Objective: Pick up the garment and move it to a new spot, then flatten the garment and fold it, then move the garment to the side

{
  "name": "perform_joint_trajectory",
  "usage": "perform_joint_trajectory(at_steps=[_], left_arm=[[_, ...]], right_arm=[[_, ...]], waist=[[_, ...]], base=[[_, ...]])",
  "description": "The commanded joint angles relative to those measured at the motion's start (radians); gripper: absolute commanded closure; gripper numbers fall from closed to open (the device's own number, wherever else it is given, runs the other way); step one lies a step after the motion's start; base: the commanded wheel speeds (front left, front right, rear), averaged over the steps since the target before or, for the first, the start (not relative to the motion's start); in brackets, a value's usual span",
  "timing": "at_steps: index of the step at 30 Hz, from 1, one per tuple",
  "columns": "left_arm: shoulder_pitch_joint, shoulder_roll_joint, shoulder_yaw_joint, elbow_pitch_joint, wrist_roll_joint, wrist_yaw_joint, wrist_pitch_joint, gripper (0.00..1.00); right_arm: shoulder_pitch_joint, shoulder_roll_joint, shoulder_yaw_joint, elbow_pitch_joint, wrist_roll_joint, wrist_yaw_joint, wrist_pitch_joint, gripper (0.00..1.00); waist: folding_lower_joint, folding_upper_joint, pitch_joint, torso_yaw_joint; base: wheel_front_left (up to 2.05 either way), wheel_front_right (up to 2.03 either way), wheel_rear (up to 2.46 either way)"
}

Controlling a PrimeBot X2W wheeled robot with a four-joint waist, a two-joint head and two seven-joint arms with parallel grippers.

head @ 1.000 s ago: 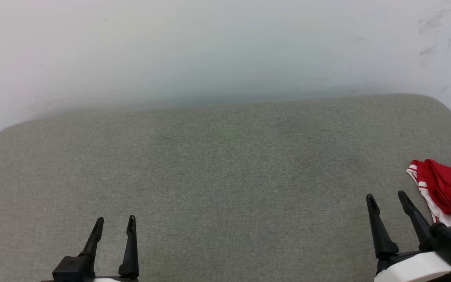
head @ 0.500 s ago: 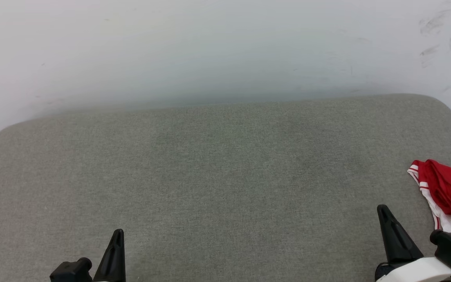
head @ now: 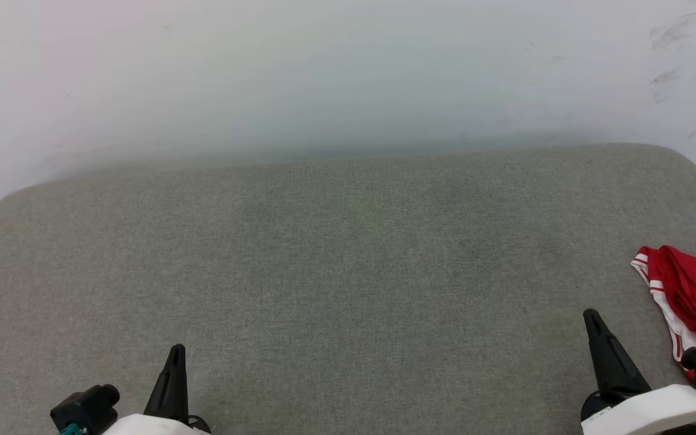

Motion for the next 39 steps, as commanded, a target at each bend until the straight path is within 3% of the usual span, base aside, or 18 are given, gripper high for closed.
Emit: perform_joint_trajectory(at_steps=[1, 39], left_arm=[[-0.033, 0.001, 0.012, -0.007, -0.043, -0.01, 0.009, 1.0], [-0.124, -0.029, 0.082, 0.06, -0.502, -0.064, 0.135, 1.0]], right_arm=[[-0.034, -0.007, -0.003, -0.003, 0.05, 0.0, 0.002, 1.0], [-0.117, -0.005, -0.029, 0.11, 0.551, 0.0, 0.043, 1.0]], waist=[[-0.0001, 0.0, 0.001, 0.0], [-0.0001, 0.0, 0.013, 0.009]], base=[[0.0, 0.0, 0.0], [0.0, 0.0, 0.0]])
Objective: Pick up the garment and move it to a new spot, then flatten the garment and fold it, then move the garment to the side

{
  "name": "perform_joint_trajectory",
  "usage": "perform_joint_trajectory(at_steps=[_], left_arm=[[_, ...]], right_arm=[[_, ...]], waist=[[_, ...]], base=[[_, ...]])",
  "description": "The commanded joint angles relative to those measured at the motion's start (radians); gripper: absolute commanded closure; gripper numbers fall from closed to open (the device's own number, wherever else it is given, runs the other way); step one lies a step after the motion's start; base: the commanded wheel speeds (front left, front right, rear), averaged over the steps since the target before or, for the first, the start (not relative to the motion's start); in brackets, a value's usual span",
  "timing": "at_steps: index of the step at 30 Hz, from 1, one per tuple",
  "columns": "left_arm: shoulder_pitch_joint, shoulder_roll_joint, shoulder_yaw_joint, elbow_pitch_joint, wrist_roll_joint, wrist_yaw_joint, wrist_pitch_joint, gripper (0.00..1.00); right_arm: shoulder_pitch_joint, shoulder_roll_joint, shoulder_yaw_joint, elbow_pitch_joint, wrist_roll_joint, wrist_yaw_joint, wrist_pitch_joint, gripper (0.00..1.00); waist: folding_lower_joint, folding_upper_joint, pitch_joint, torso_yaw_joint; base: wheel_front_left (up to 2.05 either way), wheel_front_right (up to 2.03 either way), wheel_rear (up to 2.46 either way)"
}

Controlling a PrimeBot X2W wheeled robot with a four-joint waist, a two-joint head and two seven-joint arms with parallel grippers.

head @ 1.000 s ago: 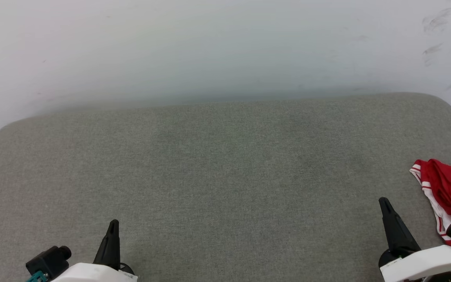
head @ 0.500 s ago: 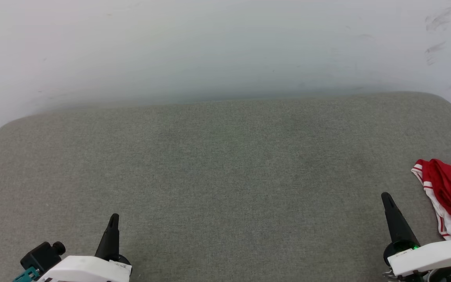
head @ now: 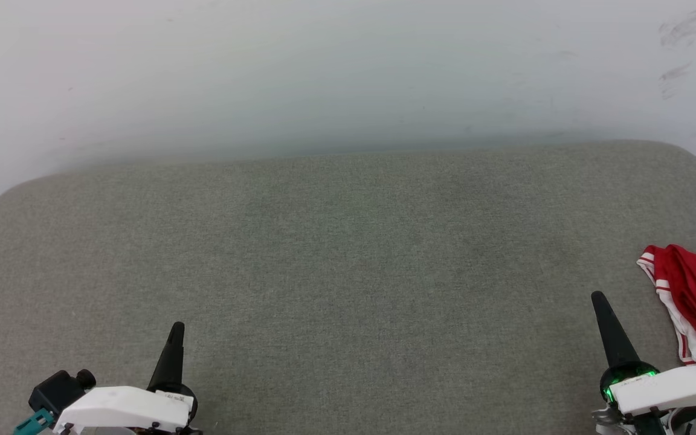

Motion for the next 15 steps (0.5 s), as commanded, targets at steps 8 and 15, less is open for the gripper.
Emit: perform_joint_trajectory(at_steps=[8, 15], left_arm=[[-0.041, -0.004, 0.019, 0.006, -0.093, -0.016, 0.026, 1.0], [-0.053, -0.009, 0.029, 0.015, -0.158, -0.025, 0.044, 1.0]], right_arm=[[-0.038, -0.002, -0.008, 0.015, 0.101, 0.0, 0.011, 1.0], [-0.051, 0.0, -0.014, 0.031, 0.171, 0.0, 0.018, 1.0]], waist=[[-0.0001, 0.0, 0.003, 0.002], [-0.0001, 0.0, 0.005, 0.004]], base=[[0.0, 0.0, 0.0], [0.0, 0.0, 0.0]])
